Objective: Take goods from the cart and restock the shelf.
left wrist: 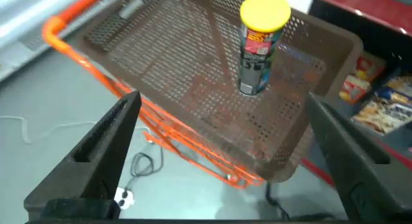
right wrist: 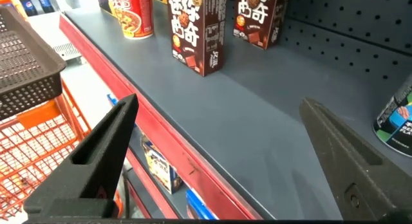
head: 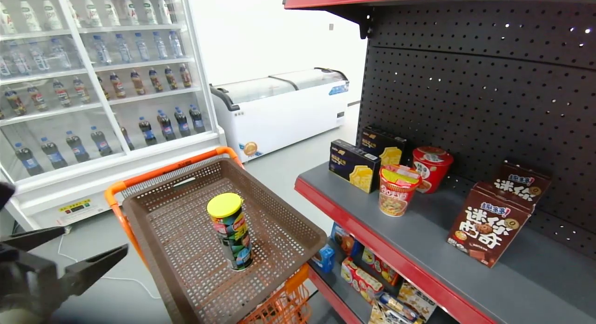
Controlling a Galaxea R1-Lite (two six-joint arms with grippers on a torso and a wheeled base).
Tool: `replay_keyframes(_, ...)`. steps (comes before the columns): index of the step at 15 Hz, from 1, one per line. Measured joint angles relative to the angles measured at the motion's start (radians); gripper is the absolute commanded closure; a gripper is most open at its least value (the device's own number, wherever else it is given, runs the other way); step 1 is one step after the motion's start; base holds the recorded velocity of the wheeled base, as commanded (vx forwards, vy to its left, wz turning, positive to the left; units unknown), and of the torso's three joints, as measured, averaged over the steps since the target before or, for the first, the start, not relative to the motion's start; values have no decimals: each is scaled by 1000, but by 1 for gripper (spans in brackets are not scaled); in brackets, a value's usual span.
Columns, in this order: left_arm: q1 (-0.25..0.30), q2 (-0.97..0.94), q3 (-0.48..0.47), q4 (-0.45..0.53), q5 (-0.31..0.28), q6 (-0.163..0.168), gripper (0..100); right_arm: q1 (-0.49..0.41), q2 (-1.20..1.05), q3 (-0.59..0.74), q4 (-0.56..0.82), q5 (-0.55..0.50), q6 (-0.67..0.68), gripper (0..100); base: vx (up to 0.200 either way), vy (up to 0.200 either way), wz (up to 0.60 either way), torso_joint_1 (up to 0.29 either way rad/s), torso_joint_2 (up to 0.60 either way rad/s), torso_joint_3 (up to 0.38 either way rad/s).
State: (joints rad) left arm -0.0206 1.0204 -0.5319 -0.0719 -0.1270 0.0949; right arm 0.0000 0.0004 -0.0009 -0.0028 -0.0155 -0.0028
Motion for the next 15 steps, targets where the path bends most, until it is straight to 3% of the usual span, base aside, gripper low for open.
replay_keyframes(3,-40,254,70,-298,-92,2,0,0,0,0,0,0,0,0,0,0,0,0,0,0)
replay_keyframes(6,-107,465,132,-527,-129,-2,0,0,0,0,0,0,0,0,0,0,0,0,0,0)
replay_keyframes(11,-132,726,156,-758,-140,-6,0,0,0,0,0,0,0,0,0,0,0,0,0,0)
replay_keyframes(15,-134,877,141,-840,-141,-6,0,0,0,1,0,0,0,0,0,0,0,0,0,0)
